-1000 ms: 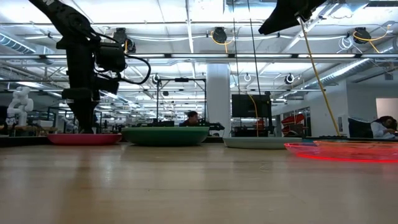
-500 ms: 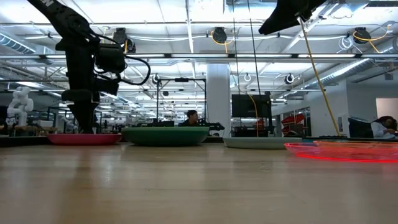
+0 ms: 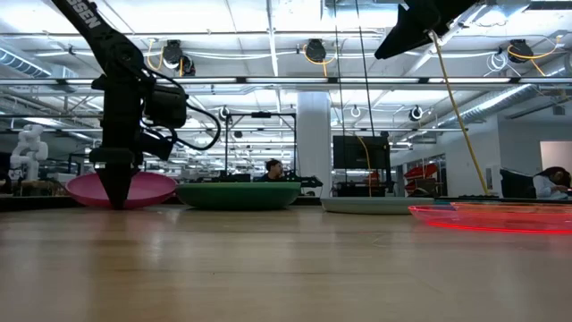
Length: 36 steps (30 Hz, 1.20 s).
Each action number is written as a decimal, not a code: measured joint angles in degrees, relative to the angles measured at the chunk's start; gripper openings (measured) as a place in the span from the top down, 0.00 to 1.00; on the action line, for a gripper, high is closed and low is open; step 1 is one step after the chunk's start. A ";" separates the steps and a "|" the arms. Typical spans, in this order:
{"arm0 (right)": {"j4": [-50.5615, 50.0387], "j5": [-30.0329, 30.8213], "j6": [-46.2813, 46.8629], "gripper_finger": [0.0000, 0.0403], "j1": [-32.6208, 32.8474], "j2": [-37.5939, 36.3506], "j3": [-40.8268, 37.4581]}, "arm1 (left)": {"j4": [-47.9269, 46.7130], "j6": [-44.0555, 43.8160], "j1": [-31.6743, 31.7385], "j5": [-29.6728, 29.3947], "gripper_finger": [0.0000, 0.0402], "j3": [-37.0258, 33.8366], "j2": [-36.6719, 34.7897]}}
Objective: Stack plastic plates
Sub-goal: Stack the pink plate on the black plate
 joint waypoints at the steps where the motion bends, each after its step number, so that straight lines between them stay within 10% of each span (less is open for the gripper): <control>1: -0.25 -0.02 0.28 0.55 -0.17 0.00 0.00 | 0.04 -0.17 0.01 -0.03 0.63 0.08 0.24; 15: -0.86 -0.02 0.86 0.55 -0.39 0.00 0.00 | -0.69 -2.90 -0.03 -1.29 0.64 0.85 0.56; 25: -0.88 -0.02 0.67 0.55 -0.36 0.00 0.00 | -1.62 -4.71 -0.04 -6.07 0.96 1.39 0.28; 36: -0.88 -0.07 0.87 0.55 -0.36 0.01 0.00 | -6.88 -7.55 -1.74 -8.35 0.97 5.38 -2.46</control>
